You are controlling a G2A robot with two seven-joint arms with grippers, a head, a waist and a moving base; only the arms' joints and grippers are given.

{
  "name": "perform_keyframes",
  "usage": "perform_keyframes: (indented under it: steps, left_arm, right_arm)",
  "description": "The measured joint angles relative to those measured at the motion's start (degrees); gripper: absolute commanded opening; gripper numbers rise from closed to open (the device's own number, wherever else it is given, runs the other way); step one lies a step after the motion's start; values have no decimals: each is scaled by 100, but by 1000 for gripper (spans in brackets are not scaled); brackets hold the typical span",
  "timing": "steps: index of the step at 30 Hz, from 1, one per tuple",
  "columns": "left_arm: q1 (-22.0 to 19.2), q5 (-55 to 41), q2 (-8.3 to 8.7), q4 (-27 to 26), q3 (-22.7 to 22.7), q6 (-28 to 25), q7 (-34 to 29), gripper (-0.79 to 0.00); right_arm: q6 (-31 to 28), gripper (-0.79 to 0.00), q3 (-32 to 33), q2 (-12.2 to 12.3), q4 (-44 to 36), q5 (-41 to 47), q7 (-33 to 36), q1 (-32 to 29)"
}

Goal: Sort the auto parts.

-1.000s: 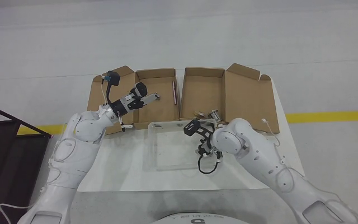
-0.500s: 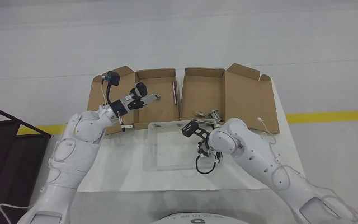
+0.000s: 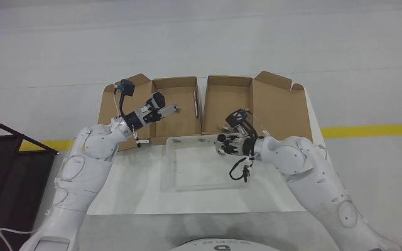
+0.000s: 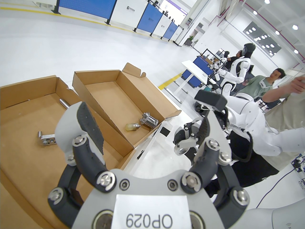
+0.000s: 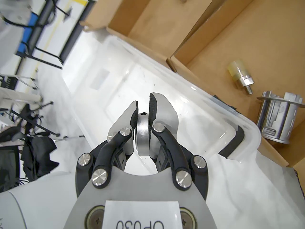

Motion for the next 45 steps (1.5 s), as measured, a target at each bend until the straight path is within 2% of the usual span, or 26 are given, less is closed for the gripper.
perform_keyframes:
  steps: [5, 18, 23, 30, 34, 38, 45]
  left_arm:
    - [0, 0, 0, 0, 0, 0, 0, 0]
    - [0, 0, 0, 0, 0, 0, 0, 0]
    - [0, 0, 0, 0, 0, 0, 0, 0]
    - [0, 0, 0, 0, 0, 0, 0, 0]
    - [0, 0, 0, 0, 0, 0, 0, 0]
    - [0, 0, 0, 0, 0, 0, 0, 0]
    - [0, 0, 0, 0, 0, 0, 0, 0]
  right_arm:
    - [-429, -785, 338, 35, 249, 577, -334, -171]
    - [-485, -785, 302, 25, 308, 761, -314, -152]
    - [-1135, -785, 201, -44, 98, 2118, -602, 1]
    - [-2135, -785, 328, -50, -153, 3806, -584, -25]
    - [-2588, -785, 206, -43, -70, 5092, -23, -38]
    - [-2695, -785, 183, -23, 298, 6177, 705, 82]
    - [-2652, -785, 161, -47, 568, 6288, 656, 229]
